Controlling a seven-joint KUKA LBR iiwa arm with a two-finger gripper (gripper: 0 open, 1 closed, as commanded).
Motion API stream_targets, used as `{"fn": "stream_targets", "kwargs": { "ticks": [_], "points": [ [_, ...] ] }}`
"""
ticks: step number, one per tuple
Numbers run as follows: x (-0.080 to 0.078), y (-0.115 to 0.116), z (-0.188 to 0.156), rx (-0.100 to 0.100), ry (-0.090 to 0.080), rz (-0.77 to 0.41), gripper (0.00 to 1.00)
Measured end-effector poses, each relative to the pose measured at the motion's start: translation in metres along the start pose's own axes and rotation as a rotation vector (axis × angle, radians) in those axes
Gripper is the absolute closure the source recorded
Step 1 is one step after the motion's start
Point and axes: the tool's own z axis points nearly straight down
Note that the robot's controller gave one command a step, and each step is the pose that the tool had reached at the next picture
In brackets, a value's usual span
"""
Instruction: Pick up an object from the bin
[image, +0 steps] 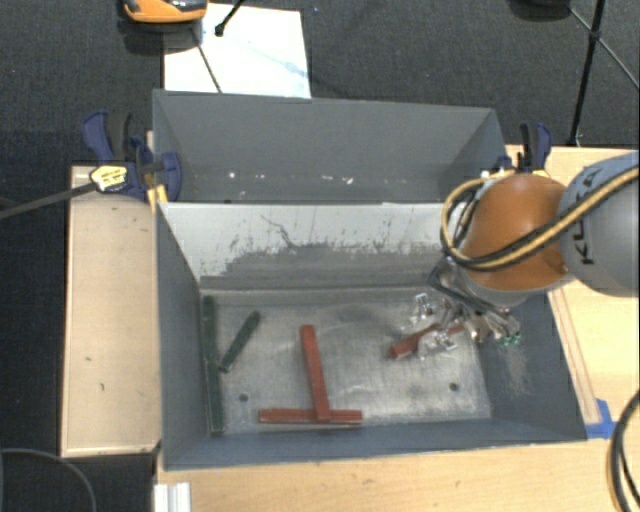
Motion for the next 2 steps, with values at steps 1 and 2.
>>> {"fn": "stream_targets", "kwargs": {
  "ticks": [1, 2],
  "points": [
    [-0.0009, -0.0004, -0.0173, 0.0, 0.001, 0.002, 1.0],
    [-0.0028, -0.0011, -0.0263, 0.0, 0.0, 0.003, 1.0]
  ]
}}
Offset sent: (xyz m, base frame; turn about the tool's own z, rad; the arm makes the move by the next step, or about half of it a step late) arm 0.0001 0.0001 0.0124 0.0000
